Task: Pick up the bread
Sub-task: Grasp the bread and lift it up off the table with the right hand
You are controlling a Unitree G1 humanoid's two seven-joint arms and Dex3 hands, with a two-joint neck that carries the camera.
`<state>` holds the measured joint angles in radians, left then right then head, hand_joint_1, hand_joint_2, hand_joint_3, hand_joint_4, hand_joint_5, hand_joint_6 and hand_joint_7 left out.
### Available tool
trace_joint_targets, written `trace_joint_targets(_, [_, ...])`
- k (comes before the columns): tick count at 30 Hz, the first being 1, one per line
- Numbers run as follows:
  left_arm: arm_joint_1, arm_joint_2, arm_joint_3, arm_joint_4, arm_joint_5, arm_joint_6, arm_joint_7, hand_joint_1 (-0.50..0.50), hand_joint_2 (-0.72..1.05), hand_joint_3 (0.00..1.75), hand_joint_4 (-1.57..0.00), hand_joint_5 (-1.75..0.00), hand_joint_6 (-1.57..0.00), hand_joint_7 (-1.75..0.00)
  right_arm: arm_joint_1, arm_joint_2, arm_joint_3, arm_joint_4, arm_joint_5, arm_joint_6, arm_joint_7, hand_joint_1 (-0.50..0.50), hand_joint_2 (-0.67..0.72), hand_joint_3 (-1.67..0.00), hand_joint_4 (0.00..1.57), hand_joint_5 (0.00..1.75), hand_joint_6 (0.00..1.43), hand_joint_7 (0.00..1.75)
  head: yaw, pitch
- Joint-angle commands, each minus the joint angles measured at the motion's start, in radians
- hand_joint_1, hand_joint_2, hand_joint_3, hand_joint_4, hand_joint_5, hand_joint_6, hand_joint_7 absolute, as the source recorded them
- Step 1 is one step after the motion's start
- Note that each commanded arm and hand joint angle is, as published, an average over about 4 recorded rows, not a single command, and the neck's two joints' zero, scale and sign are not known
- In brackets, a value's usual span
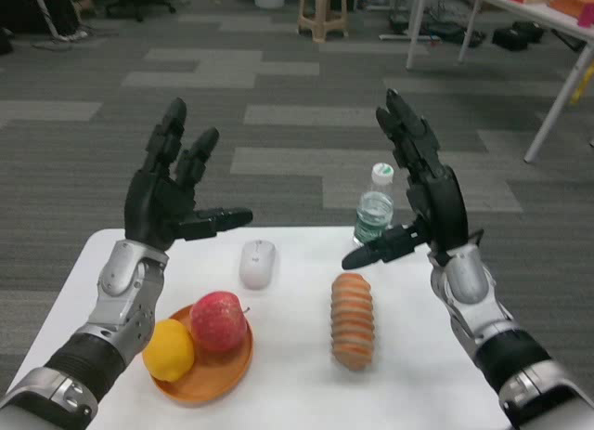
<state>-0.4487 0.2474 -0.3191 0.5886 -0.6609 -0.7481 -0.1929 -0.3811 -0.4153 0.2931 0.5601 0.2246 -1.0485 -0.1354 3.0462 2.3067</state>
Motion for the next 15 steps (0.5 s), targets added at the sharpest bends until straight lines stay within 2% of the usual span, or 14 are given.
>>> trace_joint_targets(1, [0.011, 0.004, -0.011, 0.014, -0.011, -0.002, 0.001, 0.5, 0.52, 0.0, 0.0, -0.41, 0.0, 0.0, 0.024, -0.031, 0.014, -0.003, 0.013, 0.015, -0.006, -0.49, -0.03, 0.0, 0.0, 0.19, 0.0, 0.1, -0.026, -0.046])
trace_joint_targets(5, [0.011, 0.005, -0.02, 0.025, -0.016, -0.001, 0.0, 0.5, 0.52, 0.07, 0.0, -0.41, 0.0, 0.0, 0.059, -0.069, 0.025, -0.046, 0.013, 0.081, 0.013, -0.48, -0.03, 0.0, 0.0, 0.29, 0.0, 0.1, -0.062, -0.097])
trace_joint_targets(12, [0.011, 0.008, -0.047, 0.044, -0.039, -0.004, 0.0, 0.5, 0.52, 0.04, 0.0, -0.41, 0.0, 0.0, 0.102, -0.131, 0.037, -0.106, 0.013, 0.159, 0.056, -0.5, -0.13, 0.0, 0.0, 0.29, 0.0, 0.14, -0.108, -0.147])
trace_joint_targets(15, [0.012, 0.01, -0.054, 0.051, -0.044, -0.006, 0.0, 0.5, 0.52, 0.02, 0.0, -0.41, 0.0, 0.0, 0.125, -0.159, 0.047, -0.14, 0.014, 0.197, 0.058, -0.47, -0.16, 0.0, 0.0, 0.29, 0.0, 0.14, -0.126, -0.157])
